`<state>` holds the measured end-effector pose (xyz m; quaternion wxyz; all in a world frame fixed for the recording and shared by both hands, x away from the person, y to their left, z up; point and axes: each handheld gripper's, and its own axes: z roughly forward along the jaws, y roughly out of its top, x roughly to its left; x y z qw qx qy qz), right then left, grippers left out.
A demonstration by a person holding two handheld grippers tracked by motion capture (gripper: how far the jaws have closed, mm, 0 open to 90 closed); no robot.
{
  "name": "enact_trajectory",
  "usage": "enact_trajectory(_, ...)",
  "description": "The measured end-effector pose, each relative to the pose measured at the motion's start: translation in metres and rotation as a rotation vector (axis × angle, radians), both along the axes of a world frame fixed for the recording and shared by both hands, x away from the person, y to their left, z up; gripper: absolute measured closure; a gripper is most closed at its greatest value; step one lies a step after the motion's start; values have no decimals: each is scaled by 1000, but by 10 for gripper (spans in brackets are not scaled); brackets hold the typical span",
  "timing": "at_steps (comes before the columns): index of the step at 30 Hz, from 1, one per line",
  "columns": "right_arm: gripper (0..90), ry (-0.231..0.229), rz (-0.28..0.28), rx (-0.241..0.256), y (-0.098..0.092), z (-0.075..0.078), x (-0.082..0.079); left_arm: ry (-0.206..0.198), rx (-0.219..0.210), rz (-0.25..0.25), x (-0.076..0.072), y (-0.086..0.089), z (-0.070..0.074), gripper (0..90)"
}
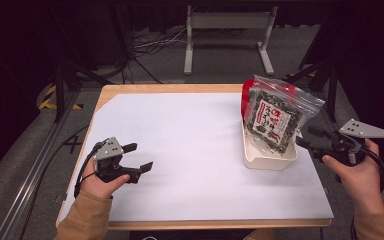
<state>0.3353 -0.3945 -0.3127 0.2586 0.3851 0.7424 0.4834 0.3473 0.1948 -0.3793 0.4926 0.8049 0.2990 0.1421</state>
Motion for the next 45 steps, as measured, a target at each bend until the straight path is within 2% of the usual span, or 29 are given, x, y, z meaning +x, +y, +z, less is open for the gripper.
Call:
enact_trajectory(7,369,-19,7,-5,8,-11,-20,-8,-9,-8,-9,4,-2,147)
enact_trajectory(14,366,-32,98,10,24,-27,-29,-8,-14,-26,-16,8,-5,141)
enact_trajectory(17,366,-35,123,18,29,-33,-29,-3,-18,-25,-18,10,-7,138)
enact_trajectory(18,366,-41,152,23,35,-40,-30,-7,-16,-30,-19,11,-8,137)
enact_trajectory(21,364,-44,185,30,42,-48,-30,0,-22,-39,-22,11,-11,135)
enact_trajectory(26,355,-35,213,40,52,-59,-28,-2,-20,-46,-24,13,-16,133)
enact_trajectory(29,351,-20,235,39,60,-72,-26,-8,-29,-37,-24,16,-20,132)
enact_trajectory(34,343,-30,277,15,72,-89,-23,-3,-36,-30,-24,18,-24,131)
enact_trajectory(40,341,-29,293,6,79,-103,-18,-4,-36,-22,-23,19,-30,129)
enact_trajectory(45,331,-42,298,10,83,-104,-19,8,-30,-21,-24,18,-31,125)
